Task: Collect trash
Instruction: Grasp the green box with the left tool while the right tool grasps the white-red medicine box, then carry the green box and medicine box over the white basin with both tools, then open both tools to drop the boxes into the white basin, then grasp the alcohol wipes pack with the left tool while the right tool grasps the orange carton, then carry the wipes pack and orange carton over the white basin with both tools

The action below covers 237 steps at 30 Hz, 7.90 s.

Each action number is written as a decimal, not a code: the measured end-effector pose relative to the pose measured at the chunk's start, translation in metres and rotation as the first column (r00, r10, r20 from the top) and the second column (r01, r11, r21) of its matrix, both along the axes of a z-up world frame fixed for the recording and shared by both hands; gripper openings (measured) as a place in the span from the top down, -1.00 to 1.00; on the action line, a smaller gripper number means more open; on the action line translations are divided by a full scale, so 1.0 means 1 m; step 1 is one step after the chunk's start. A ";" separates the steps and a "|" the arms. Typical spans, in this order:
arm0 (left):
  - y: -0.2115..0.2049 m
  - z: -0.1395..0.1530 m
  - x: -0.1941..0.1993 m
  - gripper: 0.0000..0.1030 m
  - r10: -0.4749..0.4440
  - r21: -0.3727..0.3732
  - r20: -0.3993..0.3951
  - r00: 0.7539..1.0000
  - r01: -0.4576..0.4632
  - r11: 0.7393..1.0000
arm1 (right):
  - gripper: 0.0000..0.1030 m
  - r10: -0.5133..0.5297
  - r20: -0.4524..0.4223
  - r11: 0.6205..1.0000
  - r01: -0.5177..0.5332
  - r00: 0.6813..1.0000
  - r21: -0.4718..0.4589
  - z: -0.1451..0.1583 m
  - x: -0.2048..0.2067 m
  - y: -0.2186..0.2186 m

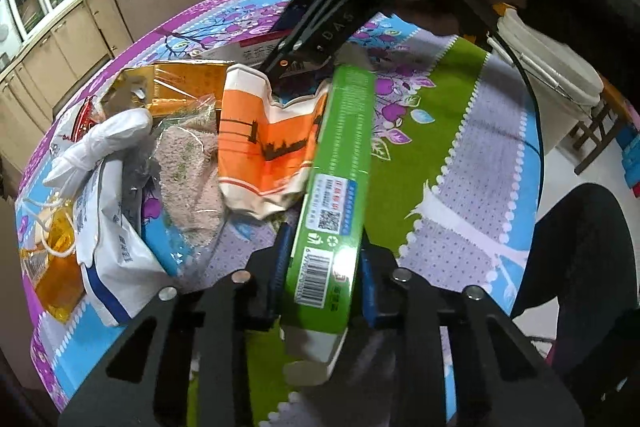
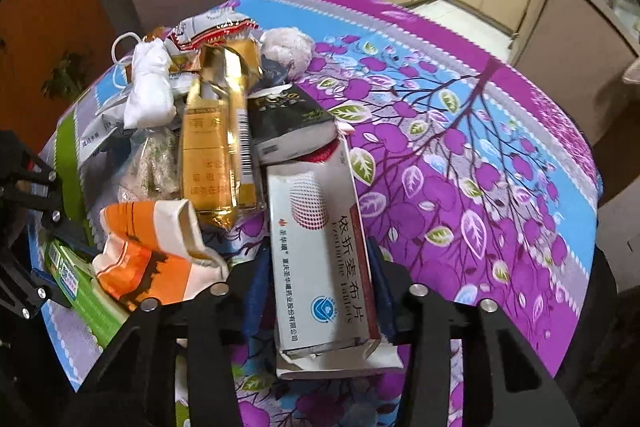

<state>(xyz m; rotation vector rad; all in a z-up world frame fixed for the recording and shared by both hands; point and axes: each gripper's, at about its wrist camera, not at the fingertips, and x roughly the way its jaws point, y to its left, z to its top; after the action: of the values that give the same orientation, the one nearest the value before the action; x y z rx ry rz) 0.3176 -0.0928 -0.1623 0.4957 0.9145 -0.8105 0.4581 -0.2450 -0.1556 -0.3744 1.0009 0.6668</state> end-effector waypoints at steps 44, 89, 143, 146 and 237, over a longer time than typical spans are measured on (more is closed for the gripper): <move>-0.232 0.116 -0.131 0.54 0.132 -0.447 0.171 0.976 -0.042 0.894 | 0.16 -0.906 0.400 0.332 0.821 0.140 0.465 0.145 -0.447 -0.286; -0.374 0.062 -0.146 0.54 -0.005 -0.279 0.065 0.998 0.023 0.960 | 0.14 -0.973 0.222 0.149 0.911 0.065 0.384 0.052 -0.449 -0.379; 0.111 0.033 0.010 -0.26 0.744 -0.252 -0.023 0.668 -0.724 0.642 | -0.48 -0.714 0.171 0.677 0.607 0.679 0.416 0.060 -0.294 -0.105; 0.118 0.027 0.021 -0.27 0.735 -0.266 -0.058 0.675 -0.720 0.641 | -0.48 -0.683 0.134 0.698 0.588 0.718 0.409 0.050 -0.273 -0.089; -0.080 0.090 -0.082 0.04 0.482 -0.314 0.243 0.842 -0.401 0.860 | 0.91 -0.819 0.258 0.567 0.655 0.512 0.500 0.120 -0.324 -0.133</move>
<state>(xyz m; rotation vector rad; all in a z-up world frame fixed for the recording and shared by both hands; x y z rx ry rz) 0.2355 -0.1726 -0.0722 0.1637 0.5817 -0.3924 0.1343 -0.3776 -0.0356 0.2385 0.4610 -0.0911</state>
